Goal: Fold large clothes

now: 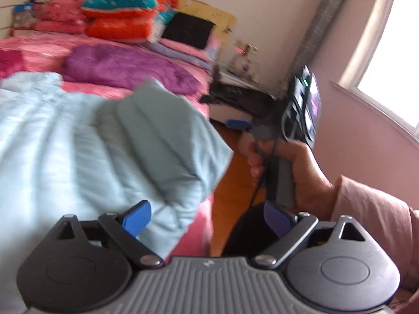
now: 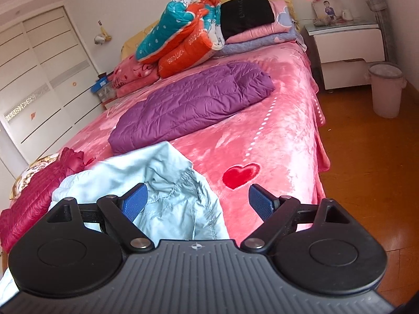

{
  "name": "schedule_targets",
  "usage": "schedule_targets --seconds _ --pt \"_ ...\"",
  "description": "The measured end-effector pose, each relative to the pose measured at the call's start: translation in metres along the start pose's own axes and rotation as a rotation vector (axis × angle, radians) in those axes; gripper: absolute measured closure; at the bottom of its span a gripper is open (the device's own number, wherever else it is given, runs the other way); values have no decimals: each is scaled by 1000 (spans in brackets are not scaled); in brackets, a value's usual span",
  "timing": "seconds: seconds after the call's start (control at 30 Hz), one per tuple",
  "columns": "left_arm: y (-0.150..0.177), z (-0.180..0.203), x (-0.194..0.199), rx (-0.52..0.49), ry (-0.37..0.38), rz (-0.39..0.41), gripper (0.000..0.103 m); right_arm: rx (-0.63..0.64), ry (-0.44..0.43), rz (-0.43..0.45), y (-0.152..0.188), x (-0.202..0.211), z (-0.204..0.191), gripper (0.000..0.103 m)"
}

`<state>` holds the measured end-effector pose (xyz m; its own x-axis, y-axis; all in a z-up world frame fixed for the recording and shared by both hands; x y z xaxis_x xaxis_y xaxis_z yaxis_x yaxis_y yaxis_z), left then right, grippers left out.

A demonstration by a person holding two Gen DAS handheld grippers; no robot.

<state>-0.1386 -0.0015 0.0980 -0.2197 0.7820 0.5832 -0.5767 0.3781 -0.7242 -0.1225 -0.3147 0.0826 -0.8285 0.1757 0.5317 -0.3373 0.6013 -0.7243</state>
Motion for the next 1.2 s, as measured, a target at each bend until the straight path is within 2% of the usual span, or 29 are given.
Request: schedule_targets --seconds 0.1,0.27,0.4,0.5,0.57,0.63,0.73,0.83,0.9,0.97,1.0,1.13,1.2 --pt "2 -17 34 43 -76 75 10 1 -14 13 1 3 -2 0" --pt "19 -57 91 195 -265 166 9 21 -86 52 -4 15 -13 0" --pt "33 -86 127 307 -414 217 7 99 -223 72 -3 35 -48 0" --pt "39 -105 150 342 -529 240 7 229 -336 59 10 53 -87 0" --pt "41 -113 163 357 -578 258 7 345 -418 31 29 65 -117 0" --pt "44 -116 172 361 -617 276 6 452 -480 -7 52 75 -143 0" --pt "45 -117 181 357 -671 305 3 574 -584 -120 93 84 -177 0" --pt "51 -116 190 368 -693 334 2 642 -691 -284 134 91 -201 0" --pt "57 -118 199 385 -698 353 2 698 -733 -396 164 93 -213 0" --pt "63 -121 205 404 -701 365 2 778 -745 -472 191 94 -223 0" --pt "66 -121 208 412 -702 369 2 815 -724 -496 203 92 -227 0" --pt "77 -125 214 435 -698 380 2 840 -555 -563 233 62 -229 1" --pt "81 -128 214 447 -693 382 1 836 -469 -548 238 47 -226 1"
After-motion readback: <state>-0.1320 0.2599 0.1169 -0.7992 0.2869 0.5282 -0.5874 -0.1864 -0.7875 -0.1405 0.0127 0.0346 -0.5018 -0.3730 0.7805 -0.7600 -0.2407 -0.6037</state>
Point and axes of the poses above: each gripper's, at about its wrist camera, not at the fingertips, and x roughly against the way its jaws point, z to its right, y to its underside, the point moved 2 cm from there along -x, roughly the way its jaws point, and after that the axes turned 5 degrees about -z, right-handed, at the moved point
